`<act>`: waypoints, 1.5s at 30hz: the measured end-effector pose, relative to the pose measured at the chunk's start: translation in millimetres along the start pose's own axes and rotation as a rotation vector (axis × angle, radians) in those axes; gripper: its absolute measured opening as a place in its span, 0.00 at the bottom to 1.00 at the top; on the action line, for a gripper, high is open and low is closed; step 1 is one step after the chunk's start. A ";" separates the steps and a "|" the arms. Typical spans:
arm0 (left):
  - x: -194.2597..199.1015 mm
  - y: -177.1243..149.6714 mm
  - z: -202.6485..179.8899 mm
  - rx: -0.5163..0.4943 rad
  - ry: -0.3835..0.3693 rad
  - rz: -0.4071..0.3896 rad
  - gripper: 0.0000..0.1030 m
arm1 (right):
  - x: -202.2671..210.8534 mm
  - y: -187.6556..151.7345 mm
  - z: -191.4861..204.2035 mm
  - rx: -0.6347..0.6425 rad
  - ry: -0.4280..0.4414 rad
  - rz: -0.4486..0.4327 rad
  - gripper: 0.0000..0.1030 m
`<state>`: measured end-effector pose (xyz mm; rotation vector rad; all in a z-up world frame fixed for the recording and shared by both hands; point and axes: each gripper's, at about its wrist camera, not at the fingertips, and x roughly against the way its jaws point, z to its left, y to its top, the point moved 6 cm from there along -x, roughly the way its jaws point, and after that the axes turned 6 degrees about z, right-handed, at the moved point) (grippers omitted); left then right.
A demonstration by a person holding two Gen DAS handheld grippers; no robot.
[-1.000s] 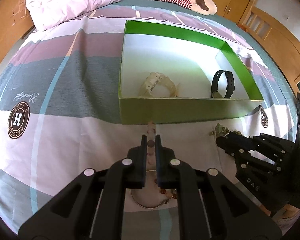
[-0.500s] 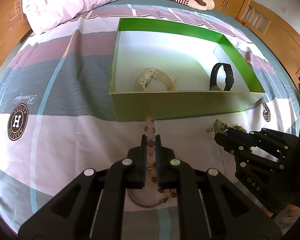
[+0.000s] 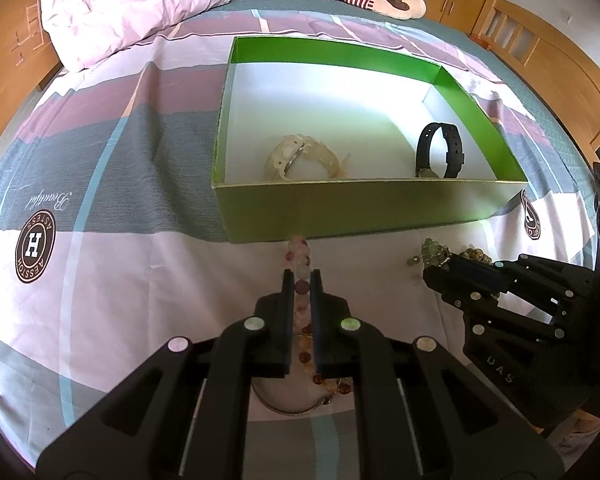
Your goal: Organize jewelry
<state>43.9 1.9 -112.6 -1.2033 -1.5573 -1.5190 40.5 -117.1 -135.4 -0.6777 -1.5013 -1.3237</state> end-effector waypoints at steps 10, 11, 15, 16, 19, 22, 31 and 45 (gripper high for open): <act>-0.1 -0.3 -0.7 -0.003 0.002 0.001 0.07 | -2.3 -1.3 -0.8 0.003 -0.003 0.002 0.15; 0.2 -0.3 -0.6 -0.002 0.002 0.000 0.07 | -2.9 -1.6 -1.1 0.003 -0.003 0.002 0.15; 0.5 0.6 0.1 -0.002 0.001 -0.003 0.07 | -3.1 -1.6 -1.7 0.001 -0.004 -0.002 0.15; 0.7 0.7 0.2 -0.001 0.001 -0.004 0.07 | -2.4 -1.6 -1.0 0.001 -0.004 -0.004 0.15; 2.6 1.9 0.9 0.002 0.001 -0.009 0.07 | -0.2 -1.5 -0.6 0.001 -0.002 -0.009 0.15; 7.3 2.5 1.4 0.007 -0.001 -0.021 0.07 | 5.0 -0.7 -1.4 -0.001 0.004 -0.018 0.15; 21.6 3.5 -3.4 -0.002 -0.020 -0.061 0.07 | 30.2 5.0 -1.0 0.008 0.027 -0.076 0.15; 18.5 2.0 -3.8 -0.008 -0.013 -0.051 0.07 | 22.5 5.4 0.6 0.014 0.019 -0.050 0.15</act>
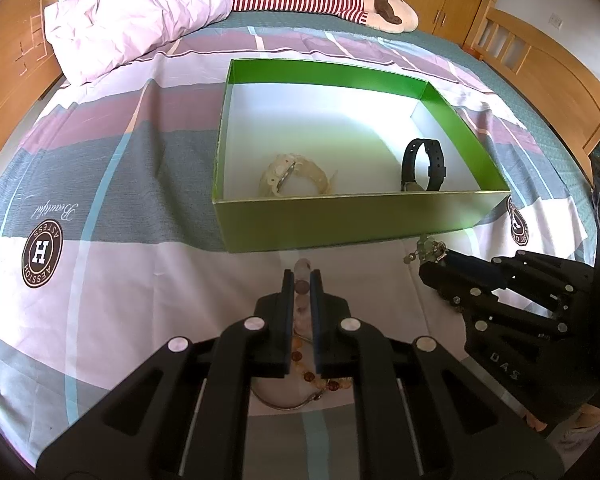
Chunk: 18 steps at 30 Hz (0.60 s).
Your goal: Organize jewelry
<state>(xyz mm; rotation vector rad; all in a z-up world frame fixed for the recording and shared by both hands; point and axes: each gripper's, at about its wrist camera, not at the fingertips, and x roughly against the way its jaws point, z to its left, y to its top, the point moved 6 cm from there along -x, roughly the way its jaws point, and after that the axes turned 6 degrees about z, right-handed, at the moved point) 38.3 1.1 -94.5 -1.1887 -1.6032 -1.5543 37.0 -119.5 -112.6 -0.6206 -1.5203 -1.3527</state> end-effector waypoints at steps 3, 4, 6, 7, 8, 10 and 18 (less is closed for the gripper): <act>0.3 -0.2 0.2 0.003 0.000 -0.002 0.07 | -1.2 -0.5 1.4 -0.001 -0.003 0.002 0.15; 0.2 -0.5 0.3 0.003 0.000 -0.002 0.07 | -1.4 -0.6 1.4 -0.001 -0.003 0.003 0.15; 0.0 -0.6 0.4 0.001 0.001 0.000 0.07 | -1.8 -1.0 1.8 0.000 -0.003 0.004 0.15; -0.1 -0.7 0.6 0.000 0.002 0.001 0.07 | -2.0 -1.3 2.1 0.001 -0.003 0.005 0.15; -0.2 -0.9 0.7 -0.001 0.004 0.001 0.07 | -2.0 -1.4 2.5 0.002 -0.003 0.005 0.15; -0.3 -1.4 0.4 -0.004 0.006 0.001 0.07 | -1.8 -1.7 2.8 0.003 -0.004 0.004 0.15; 22.9 7.5 1.9 0.027 -0.047 -0.060 0.07 | 13.1 6.3 1.6 -0.016 0.028 -0.035 0.15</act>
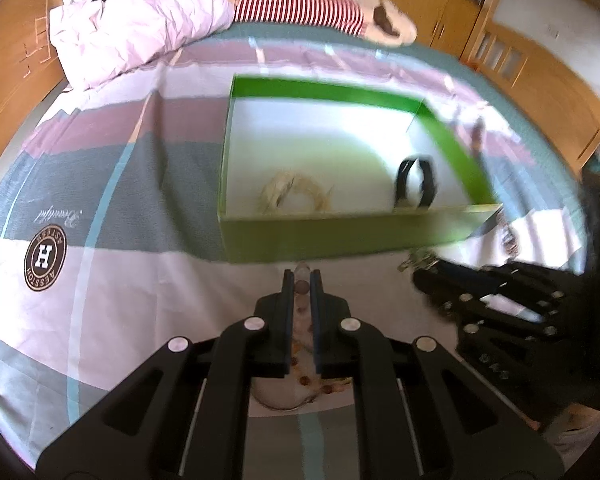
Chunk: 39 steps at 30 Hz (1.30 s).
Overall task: Organize jewelry
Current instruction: 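Carry the bracelet and keychain over the green box and open both tools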
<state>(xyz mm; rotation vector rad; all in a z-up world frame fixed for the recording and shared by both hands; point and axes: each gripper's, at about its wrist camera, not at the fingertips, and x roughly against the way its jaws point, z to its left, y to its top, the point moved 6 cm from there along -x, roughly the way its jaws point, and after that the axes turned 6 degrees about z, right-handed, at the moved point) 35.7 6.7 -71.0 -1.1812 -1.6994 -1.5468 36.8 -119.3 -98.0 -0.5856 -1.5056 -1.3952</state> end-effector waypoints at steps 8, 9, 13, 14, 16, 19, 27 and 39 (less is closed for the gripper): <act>49.9 41.7 -2.2 0.049 -0.142 -0.106 0.07 | 50.3 25.9 -18.8 -0.077 0.057 -0.161 0.16; 49.5 49.0 -1.5 0.053 -0.152 -0.105 0.07 | 51.8 29.0 -21.6 -0.084 0.055 -0.170 0.16; 33.8 72.2 3.6 0.066 -0.157 -0.112 0.07 | 45.5 52.4 -41.1 -0.109 0.052 -0.190 0.16; 26.4 77.3 6.6 0.078 -0.159 -0.111 0.07 | 37.5 58.6 -48.1 -0.123 0.043 -0.181 0.16; 13.7 82.9 10.6 0.088 -0.144 -0.123 0.07 | 25.2 64.0 -57.8 -0.139 0.030 -0.161 0.16; -6.8 84.0 11.5 0.087 -0.126 -0.093 0.07 | 3.7 67.4 -62.6 -0.151 0.042 -0.121 0.16; -28.6 80.6 -4.5 0.060 -0.153 -0.061 0.08 | -11.7 63.4 -43.6 -0.098 0.055 -0.081 0.23; -7.1 15.1 -12.1 -0.056 -0.119 0.071 0.32 | 33.7 1.6 -67.3 -0.120 -0.002 -0.006 0.48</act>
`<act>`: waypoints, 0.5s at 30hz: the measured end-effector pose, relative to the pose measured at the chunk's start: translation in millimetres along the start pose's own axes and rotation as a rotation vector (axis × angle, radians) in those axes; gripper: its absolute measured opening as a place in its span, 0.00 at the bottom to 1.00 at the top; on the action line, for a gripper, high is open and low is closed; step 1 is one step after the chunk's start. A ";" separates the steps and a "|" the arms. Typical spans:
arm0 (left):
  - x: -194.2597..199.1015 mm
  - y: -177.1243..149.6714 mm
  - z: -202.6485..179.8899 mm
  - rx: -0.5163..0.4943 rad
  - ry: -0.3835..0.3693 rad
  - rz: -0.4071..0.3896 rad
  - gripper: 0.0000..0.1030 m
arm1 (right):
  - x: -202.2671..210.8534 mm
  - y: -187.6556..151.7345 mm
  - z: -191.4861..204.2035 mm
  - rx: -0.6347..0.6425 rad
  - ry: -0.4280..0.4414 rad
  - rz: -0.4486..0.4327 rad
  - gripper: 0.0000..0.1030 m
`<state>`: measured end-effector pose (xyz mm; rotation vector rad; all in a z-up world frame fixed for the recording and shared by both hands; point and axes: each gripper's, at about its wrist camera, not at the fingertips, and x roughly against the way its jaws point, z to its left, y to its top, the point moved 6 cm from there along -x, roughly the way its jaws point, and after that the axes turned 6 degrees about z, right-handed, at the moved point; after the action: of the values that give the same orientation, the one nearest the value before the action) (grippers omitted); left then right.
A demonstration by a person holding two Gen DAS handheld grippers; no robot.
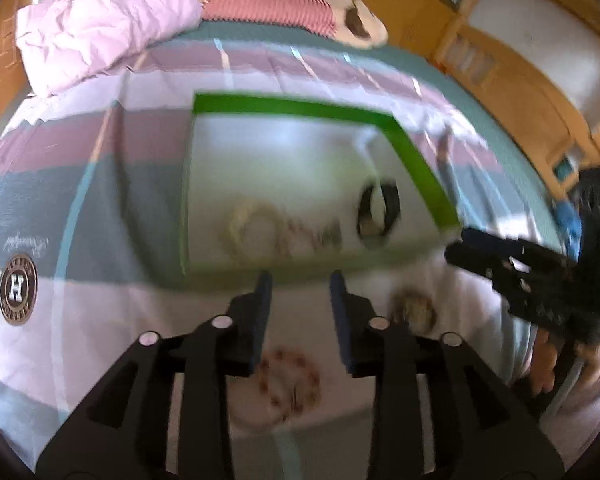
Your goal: Organize jewelry
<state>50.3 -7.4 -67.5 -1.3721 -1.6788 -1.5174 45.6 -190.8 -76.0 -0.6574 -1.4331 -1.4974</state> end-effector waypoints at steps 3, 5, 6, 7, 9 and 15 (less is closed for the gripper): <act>-14.3 -26.8 5.3 -0.014 0.060 0.093 0.32 | -13.4 -17.7 -18.1 -0.064 -0.057 0.048 0.42; -25.4 -37.4 11.0 0.001 0.097 0.146 0.32 | -22.5 -23.6 -26.1 -0.084 -0.062 0.089 0.35; -32.0 -40.9 14.7 0.013 0.104 0.175 0.32 | -26.3 -25.6 -29.5 -0.092 -0.069 0.106 0.35; -36.3 -42.2 17.4 0.021 0.104 0.191 0.32 | -29.4 -27.3 -31.5 -0.095 -0.076 0.120 0.34; -41.3 -41.5 24.1 0.042 0.108 0.204 0.32 | -36.8 -31.3 -33.6 -0.097 -0.095 0.153 0.34; -52.7 -42.0 43.1 0.096 0.131 0.242 0.32 | -58.1 -46.1 -35.5 -0.086 -0.143 0.249 0.31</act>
<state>43.7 19.6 -142.5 -1.3407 -1.4306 -1.3411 37.4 -215.3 -154.0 -0.9754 -1.3420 -1.3432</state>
